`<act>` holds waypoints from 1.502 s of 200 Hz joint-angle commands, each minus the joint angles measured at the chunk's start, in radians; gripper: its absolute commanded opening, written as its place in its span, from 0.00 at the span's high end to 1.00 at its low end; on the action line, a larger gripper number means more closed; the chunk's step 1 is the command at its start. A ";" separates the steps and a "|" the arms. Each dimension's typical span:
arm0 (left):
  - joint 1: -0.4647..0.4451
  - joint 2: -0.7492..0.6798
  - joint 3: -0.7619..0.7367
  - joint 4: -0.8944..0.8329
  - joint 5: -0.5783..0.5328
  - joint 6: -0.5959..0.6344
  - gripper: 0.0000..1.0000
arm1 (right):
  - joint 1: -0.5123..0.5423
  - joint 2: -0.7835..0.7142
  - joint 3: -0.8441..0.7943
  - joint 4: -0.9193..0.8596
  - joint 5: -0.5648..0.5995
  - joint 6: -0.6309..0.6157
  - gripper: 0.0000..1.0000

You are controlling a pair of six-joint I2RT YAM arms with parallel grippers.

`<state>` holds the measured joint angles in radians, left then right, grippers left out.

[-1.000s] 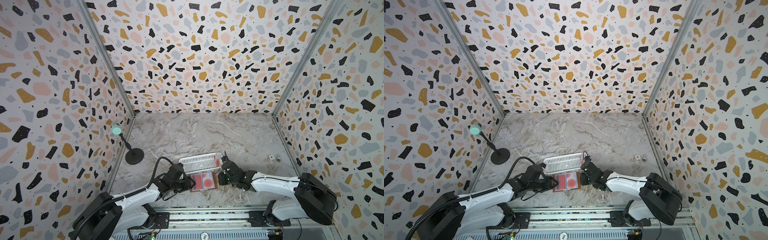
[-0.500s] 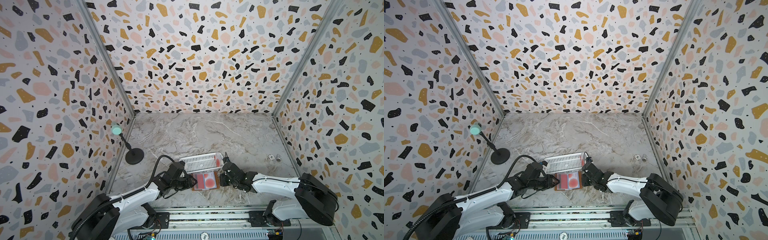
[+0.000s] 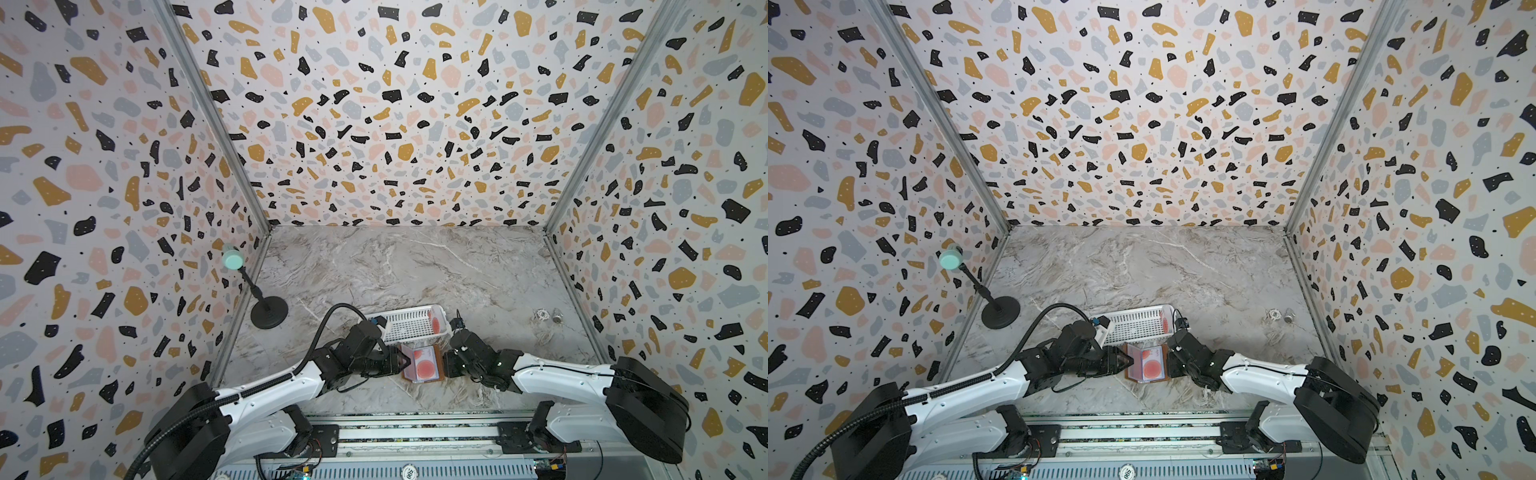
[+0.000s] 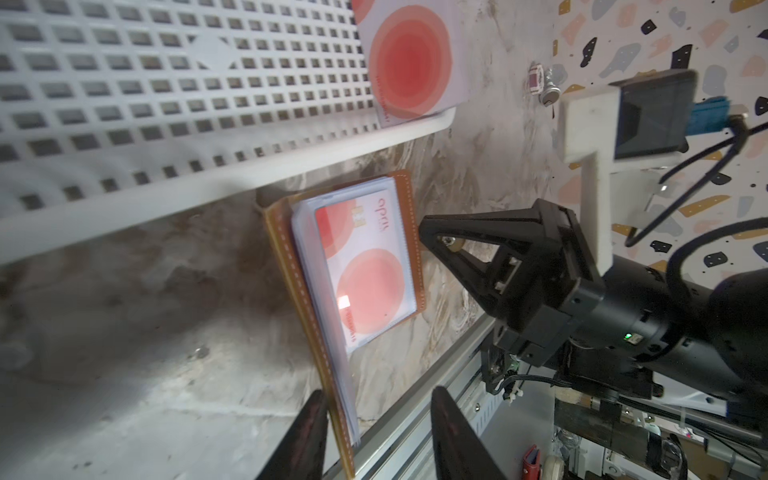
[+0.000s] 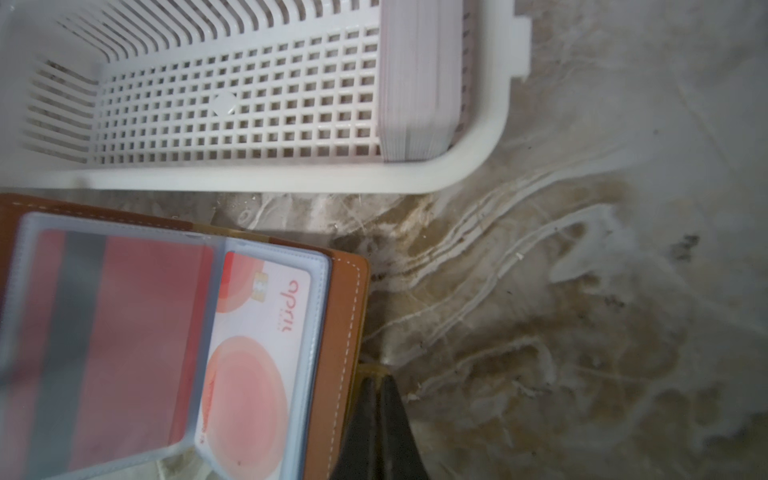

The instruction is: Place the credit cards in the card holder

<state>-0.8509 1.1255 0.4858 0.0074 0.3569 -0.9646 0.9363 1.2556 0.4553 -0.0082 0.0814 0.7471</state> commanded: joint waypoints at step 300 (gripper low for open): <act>-0.145 0.422 0.065 0.252 -0.091 -0.014 0.80 | -0.073 -0.181 -0.046 -0.031 -0.115 0.016 0.95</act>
<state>-0.9897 1.5314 0.5617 0.2886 0.2874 -0.9997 0.8677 1.0702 0.3935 -0.0185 -0.0322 0.7719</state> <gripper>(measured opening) 0.213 0.069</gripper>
